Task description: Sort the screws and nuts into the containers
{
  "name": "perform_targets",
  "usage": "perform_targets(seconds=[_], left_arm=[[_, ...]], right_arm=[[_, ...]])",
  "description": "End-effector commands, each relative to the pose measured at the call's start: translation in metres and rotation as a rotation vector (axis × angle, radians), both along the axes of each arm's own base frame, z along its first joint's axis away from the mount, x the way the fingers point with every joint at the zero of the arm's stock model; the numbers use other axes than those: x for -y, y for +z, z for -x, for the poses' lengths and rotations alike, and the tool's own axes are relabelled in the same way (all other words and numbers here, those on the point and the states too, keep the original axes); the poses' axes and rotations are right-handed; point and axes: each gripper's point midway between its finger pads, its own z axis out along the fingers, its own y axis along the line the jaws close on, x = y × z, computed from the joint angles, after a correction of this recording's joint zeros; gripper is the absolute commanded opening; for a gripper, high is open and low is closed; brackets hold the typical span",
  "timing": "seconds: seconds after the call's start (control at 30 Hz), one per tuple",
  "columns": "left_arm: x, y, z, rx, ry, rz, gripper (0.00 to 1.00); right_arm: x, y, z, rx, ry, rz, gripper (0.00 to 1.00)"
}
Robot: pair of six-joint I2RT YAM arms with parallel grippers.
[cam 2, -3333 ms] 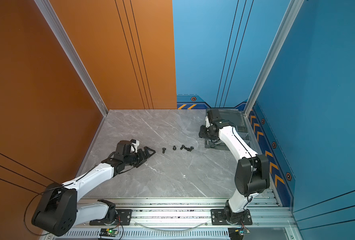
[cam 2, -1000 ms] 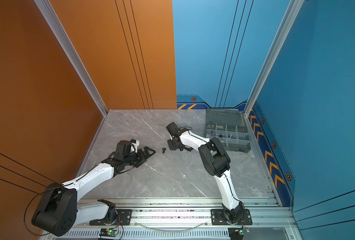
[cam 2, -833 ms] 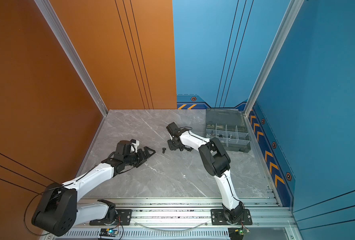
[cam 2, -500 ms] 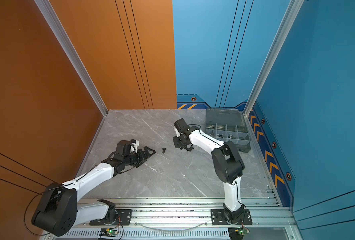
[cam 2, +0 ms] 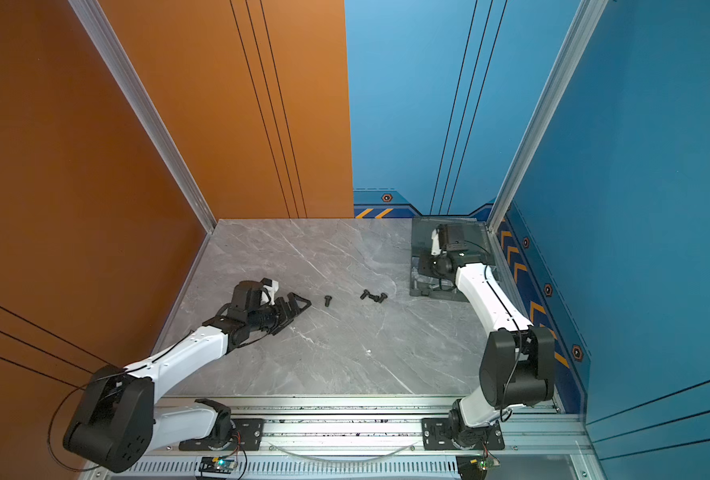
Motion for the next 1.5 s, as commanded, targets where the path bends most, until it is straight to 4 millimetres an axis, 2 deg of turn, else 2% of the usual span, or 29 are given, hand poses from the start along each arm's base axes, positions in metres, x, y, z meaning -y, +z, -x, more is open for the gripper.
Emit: perform_targets(seconds=[0.0,0.17,0.4,0.6,1.0,1.23,1.47], left_arm=[[0.001,0.001,0.001,0.006,-0.003,0.003,0.98],[0.002,0.002,0.001,0.008,-0.006,0.005,0.98],[0.001,0.002,0.002,0.010,-0.001,0.003,0.98],[0.002,0.002,0.002,0.007,-0.009,0.004,0.98],[0.000,0.000,0.001,0.005,0.003,-0.003,0.98],[0.000,0.000,0.001,0.003,-0.001,-0.004,0.98],[0.000,0.002,0.001,0.008,-0.001,-0.003,0.98]], right_arm=[[0.022,0.003,0.010,-0.008,-0.068,-0.045,0.00],[0.058,-0.003,0.010,-0.027,-0.155,-0.043,0.00],[0.089,-0.028,0.008,-0.090,-0.233,-0.032,0.00],[0.098,-0.049,0.005,-0.135,-0.258,-0.031,0.00],[0.131,-0.066,-0.004,-0.170,-0.327,0.005,0.00],[0.136,-0.078,-0.006,-0.193,-0.336,0.012,0.00],[0.138,-0.083,-0.020,-0.201,-0.325,0.007,0.00]])
